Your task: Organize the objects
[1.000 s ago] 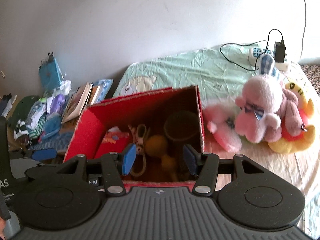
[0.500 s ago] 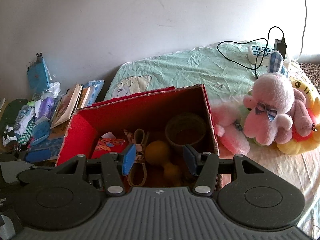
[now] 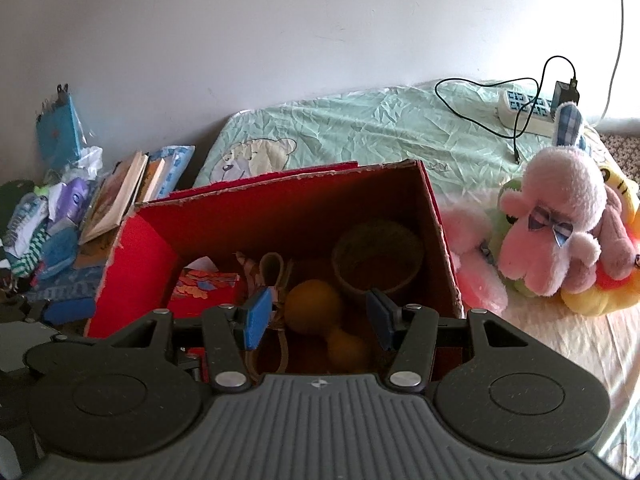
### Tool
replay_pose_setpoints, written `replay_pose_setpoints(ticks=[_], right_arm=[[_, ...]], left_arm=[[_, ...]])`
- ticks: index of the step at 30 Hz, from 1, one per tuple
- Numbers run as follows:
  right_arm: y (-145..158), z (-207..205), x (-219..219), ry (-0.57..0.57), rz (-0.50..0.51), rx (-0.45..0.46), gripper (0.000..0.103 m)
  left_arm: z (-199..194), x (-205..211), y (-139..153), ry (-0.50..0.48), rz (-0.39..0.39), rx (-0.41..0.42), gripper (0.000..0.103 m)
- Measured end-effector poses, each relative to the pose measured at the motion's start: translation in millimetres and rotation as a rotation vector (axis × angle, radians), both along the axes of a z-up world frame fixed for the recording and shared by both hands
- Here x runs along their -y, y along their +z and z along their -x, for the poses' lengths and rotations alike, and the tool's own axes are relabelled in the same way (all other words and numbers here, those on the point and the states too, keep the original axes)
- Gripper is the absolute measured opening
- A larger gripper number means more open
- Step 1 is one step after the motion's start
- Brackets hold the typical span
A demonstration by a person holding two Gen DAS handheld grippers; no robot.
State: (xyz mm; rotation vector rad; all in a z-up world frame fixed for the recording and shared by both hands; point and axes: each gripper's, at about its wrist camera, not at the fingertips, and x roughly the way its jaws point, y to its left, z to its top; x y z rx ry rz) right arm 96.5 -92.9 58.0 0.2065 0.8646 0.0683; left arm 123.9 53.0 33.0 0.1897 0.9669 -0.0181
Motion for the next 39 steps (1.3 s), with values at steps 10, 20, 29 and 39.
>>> replay_pose_setpoints(ticks=[10,20,29,39], right_arm=[[-11,-1,1,-0.011,0.009,-0.027,0.055],[-17,-2,4,-0.016,0.001,-0.041,0.055],[-19,-6,5,-0.008,0.006,-0.045,0.055],[-20,-7,4,-0.001,0.003,-0.046,0.055]], left_arm=[[-3,5,-8,-0.018,-0.001,-0.023,0.103],[-3,11,-15,-0.015,-0.013,-0.038,0.103],[-4,11,-19,-0.003,-0.018,-0.046,0.103],[-6,10,-18,-0.002,0.010,-0.066,0.103]])
